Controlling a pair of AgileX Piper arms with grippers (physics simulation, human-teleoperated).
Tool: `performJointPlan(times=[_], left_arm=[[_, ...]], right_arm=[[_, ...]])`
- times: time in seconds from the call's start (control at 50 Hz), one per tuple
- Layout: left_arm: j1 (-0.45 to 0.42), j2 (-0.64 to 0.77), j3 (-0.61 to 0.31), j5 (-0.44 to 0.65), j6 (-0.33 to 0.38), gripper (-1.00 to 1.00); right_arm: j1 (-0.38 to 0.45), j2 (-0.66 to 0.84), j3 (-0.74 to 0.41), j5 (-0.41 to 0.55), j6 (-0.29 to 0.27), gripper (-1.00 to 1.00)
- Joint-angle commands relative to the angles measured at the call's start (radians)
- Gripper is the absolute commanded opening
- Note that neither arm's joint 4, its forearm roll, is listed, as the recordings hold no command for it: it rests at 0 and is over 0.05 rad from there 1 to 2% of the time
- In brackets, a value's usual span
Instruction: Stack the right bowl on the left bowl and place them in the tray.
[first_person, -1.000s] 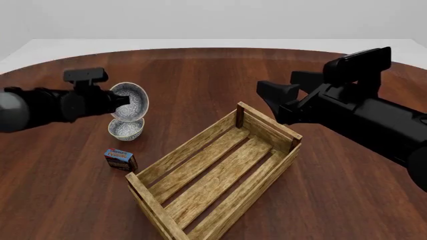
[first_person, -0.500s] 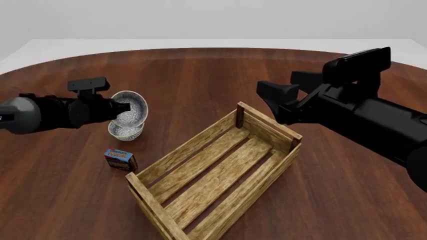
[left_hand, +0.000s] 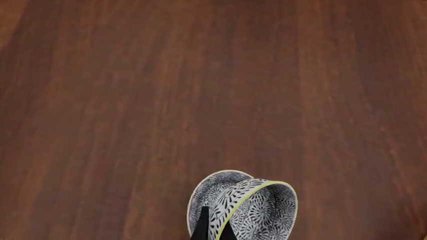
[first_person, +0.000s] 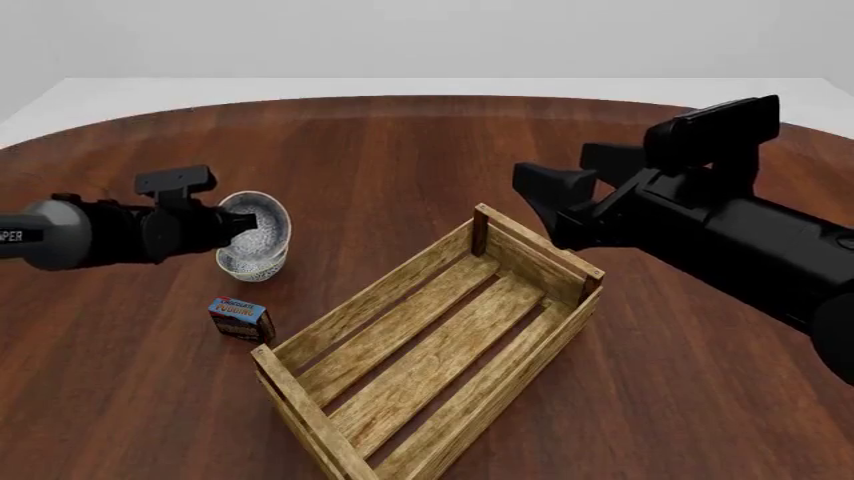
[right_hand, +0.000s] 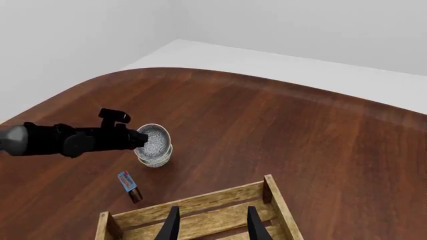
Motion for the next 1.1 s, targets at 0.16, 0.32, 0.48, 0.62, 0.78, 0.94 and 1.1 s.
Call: performJointPlan(times=[0.16, 0.32, 0.48, 0.62, 0.78, 0.94, 1.1], left_arm=[[0.013, 0.023, -0.004, -0.019, -0.009, -1.00], [0.013, 0.030, 0.004, -0.028, -0.007, 1.00], [0.013, 0.027, 0.007, -0.026, -0.005, 1.00], [0.016, -0.002, 0.016, -0.020, 0.002, 1.00], [0.030, -0.086, 0.039, -0.005, 0.022, 1.00], [-0.002, -0.166, 0.064, 0.030, 0.064, 1.00], [-0.017, -0.225, 0.082, 0.048, 0.120, 1.00]], right_arm=[[0.000, 0.003, 0.000, -0.001, -0.001, 1.00], [0.000, 0.002, 0.001, -0.002, 0.001, 1.00], [-0.002, 0.001, 0.001, -0.002, -0.001, 1.00], [-0.001, -0.002, 0.000, 0.001, 0.000, 1.00], [-0.001, -0.007, -0.001, 0.004, 0.000, 1.00], [-0.001, -0.005, -0.001, 0.003, -0.001, 1.00], [-0.002, -0.005, -0.001, 0.003, -0.002, 1.00]])
